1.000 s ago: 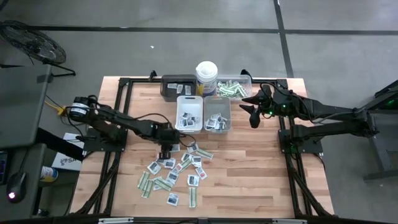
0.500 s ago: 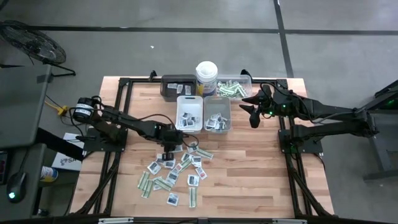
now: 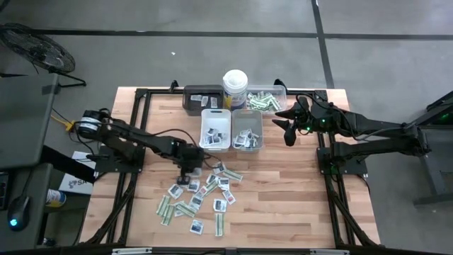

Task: Pick & Place First Aid Supplies
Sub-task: Put the wipe into the gray bin

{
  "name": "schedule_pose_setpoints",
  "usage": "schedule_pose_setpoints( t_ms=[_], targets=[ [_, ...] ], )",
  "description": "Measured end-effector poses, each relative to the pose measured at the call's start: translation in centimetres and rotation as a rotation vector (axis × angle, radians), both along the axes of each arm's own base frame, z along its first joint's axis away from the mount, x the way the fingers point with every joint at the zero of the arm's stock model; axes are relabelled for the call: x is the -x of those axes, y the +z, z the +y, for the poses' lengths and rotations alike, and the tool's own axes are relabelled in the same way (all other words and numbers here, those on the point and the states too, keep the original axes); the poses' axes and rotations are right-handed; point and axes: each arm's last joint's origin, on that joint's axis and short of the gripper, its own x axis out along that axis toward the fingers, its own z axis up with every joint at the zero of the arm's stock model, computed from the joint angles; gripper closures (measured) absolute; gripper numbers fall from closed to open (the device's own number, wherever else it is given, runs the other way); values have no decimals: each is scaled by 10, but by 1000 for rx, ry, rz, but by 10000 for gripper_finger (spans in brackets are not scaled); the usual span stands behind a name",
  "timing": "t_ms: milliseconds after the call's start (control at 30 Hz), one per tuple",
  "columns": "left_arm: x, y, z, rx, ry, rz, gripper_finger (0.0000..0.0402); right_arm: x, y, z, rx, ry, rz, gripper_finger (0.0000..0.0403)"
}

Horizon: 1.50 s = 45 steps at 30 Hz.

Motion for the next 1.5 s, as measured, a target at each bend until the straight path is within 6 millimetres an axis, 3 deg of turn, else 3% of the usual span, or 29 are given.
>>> schedule_pose_setpoints(
  t_ms=[100, 400, 700, 1067, 1333, 1500],
  targets=[
    [11, 15, 0, 32, -62, -13, 401, 0, 0, 0, 0, 0, 0, 261],
    [37, 87, 4, -22, -114, -363, 401, 0, 0, 0, 3, 1, 1, 261],
    [62, 132, 6, -11, -141, -652, 401, 0, 0, 0, 4, 1, 0, 261],
    [63, 194, -3, 181, -427, -1275, 401, 0, 0, 0, 6, -4, 0, 261],
    [71, 227, -6, 203, -626, -1633, 401, 0, 0, 0, 16, -11, 4, 261],
    [73, 230, -6, 181, -640, -1676, 401, 0, 0, 0, 16, -11, 4, 261]
  ],
)
